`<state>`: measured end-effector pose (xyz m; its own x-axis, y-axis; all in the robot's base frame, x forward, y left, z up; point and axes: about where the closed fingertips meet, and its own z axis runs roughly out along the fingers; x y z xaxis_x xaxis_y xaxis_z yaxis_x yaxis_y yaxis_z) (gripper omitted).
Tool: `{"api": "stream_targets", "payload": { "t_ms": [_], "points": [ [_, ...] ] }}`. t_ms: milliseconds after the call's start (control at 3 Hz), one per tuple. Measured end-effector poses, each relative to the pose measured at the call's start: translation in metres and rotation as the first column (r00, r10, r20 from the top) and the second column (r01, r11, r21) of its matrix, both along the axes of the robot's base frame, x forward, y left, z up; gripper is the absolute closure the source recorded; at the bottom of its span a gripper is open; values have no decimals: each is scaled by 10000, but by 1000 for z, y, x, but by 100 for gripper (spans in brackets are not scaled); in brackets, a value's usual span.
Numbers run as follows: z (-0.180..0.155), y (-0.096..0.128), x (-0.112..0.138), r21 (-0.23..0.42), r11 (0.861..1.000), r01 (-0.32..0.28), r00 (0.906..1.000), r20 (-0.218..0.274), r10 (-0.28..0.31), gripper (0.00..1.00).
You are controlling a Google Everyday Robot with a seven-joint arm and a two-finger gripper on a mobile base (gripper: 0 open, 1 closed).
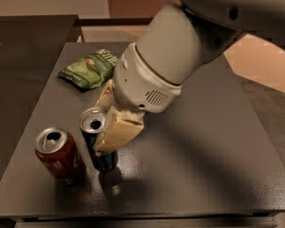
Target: Move redbull can near coke can
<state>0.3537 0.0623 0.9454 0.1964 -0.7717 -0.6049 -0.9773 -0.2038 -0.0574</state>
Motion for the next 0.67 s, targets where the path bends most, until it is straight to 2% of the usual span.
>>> {"api": "stream_targets", "payload": {
  "t_ms": [667],
  "points": [
    [-24,6,4,-222,9997,96,9994,-327,-103,100]
  ]
}}
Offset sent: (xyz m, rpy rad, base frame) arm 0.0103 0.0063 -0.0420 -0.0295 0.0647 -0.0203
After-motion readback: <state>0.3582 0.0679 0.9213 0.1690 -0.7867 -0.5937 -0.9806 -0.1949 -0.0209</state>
